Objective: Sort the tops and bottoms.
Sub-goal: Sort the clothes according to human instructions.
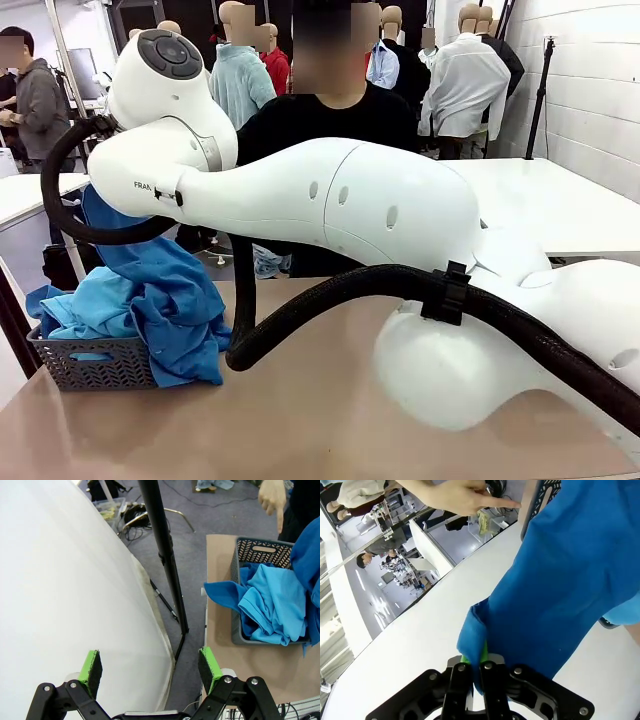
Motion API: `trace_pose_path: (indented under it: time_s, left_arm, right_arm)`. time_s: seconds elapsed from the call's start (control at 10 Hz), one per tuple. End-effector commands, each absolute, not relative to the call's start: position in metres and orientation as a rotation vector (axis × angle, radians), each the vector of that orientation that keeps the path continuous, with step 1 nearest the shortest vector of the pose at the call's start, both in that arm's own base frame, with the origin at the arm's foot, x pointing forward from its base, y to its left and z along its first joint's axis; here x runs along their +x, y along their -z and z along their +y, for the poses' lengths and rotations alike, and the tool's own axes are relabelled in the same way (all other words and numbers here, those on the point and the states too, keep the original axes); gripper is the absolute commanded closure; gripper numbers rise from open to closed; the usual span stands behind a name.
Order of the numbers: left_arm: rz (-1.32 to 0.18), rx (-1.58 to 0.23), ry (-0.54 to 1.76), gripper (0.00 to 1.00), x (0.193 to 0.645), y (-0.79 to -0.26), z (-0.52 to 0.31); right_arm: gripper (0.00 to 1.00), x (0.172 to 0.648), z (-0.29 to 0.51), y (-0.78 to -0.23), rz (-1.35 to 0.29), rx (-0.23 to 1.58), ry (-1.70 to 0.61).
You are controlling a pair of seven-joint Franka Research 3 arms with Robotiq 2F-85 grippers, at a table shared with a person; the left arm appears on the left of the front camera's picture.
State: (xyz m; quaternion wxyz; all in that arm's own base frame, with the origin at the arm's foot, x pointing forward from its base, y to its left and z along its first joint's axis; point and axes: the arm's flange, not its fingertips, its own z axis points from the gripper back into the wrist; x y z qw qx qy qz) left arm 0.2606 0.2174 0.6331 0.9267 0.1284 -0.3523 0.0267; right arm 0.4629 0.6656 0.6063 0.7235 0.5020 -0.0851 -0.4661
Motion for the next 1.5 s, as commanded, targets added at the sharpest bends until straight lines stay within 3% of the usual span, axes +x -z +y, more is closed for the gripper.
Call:
trace_pose_path:
  time_s: [0.0,0.3,0.5,0.7,1.0,1.4]
  left_arm:
    - [-0.726,0.258,-0.039,0.0,0.259,-0.631,0.219]
    - [-0.726,0.258,-0.039,0.0,0.259,-0.631,0.219]
    - [-0.726,0.258,-0.039,0.0,0.259,-0.631,0.219]
    - [-0.726,0.258,-0.039,0.0,0.259,-0.631,0.219]
    - [-0.726,0.258,-0.039,0.0,0.259,-0.631,0.219]
    - [-0.726,0.258,-0.039,0.0,0.259,-0.631,0.219]
  right_arm:
    - [1.0,0.461,0.667,-0.607,-0.2,1.123,1.046]
    - [1.0,0.464,0.665,-0.606,-0.187,1.109,1.03]
    - [1.0,0.522,0.734,-0.602,-0.068,0.975,0.914]
    - [1.0,0.56,0.779,-0.57,0.045,0.788,0.892]
    - [1.0,0.601,0.815,-0.508,0.08,0.552,0.992]
    - [1.0,0.629,0.84,-0.458,0.125,0.452,1.009]
